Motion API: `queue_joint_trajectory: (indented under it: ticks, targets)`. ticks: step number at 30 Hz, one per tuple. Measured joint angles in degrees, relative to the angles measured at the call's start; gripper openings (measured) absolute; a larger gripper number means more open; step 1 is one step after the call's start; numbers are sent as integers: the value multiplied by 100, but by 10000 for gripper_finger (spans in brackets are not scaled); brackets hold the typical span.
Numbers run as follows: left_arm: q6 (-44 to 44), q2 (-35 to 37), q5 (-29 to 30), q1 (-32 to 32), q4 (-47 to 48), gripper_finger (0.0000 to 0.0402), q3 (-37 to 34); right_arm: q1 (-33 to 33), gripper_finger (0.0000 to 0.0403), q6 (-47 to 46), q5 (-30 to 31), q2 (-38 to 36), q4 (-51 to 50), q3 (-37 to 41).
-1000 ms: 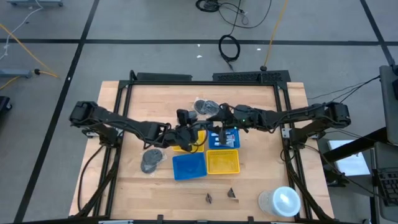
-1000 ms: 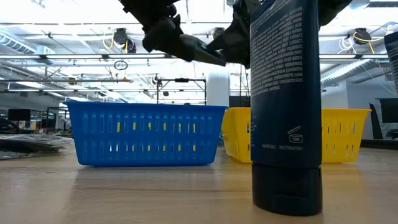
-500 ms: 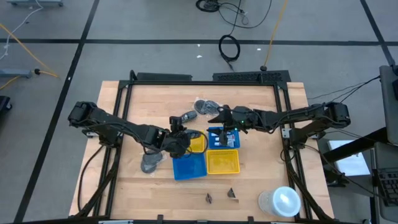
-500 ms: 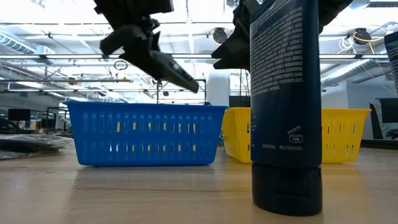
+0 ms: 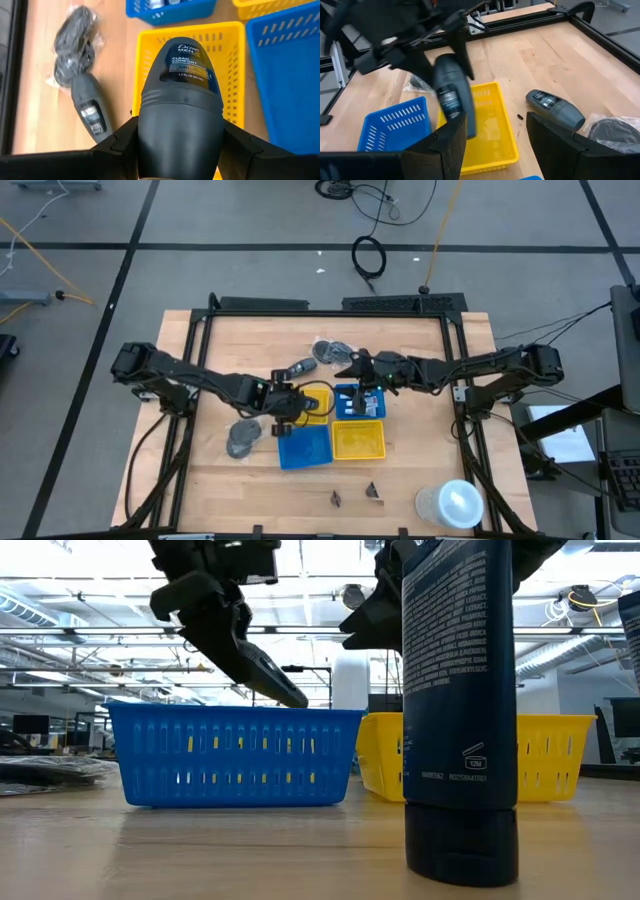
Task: Pick & Place Travel size toiletries
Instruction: Put the top deodorant into the top left yellow bin
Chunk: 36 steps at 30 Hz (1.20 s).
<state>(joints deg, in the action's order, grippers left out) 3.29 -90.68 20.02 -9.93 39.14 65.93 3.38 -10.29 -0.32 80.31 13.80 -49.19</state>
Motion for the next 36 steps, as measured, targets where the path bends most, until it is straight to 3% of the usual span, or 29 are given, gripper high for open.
queue_joint_trajectory:
  ticks: [5,10,13,23,30,36]
  targets:
    - [133,-1,-58,147,19,188,-2,-50,196,7,0,-2,3,-4]
    - [232,-1,-67,269,13,251,-2,-48,196,34,0,-2,4,-4]
    - [230,-1,-180,334,7,261,-2,-48,196,51,0,-2,6,-4]
    - [63,-4,-80,541,-116,221,-4,-48,196,95,2,-4,7,-7]
    - [-378,-8,-52,1080,-646,208,-4,-48,196,94,1,-5,7,-7]
    - [-500,-8,-636,1843,-872,207,-7,-48,196,93,0,-7,7,-9]
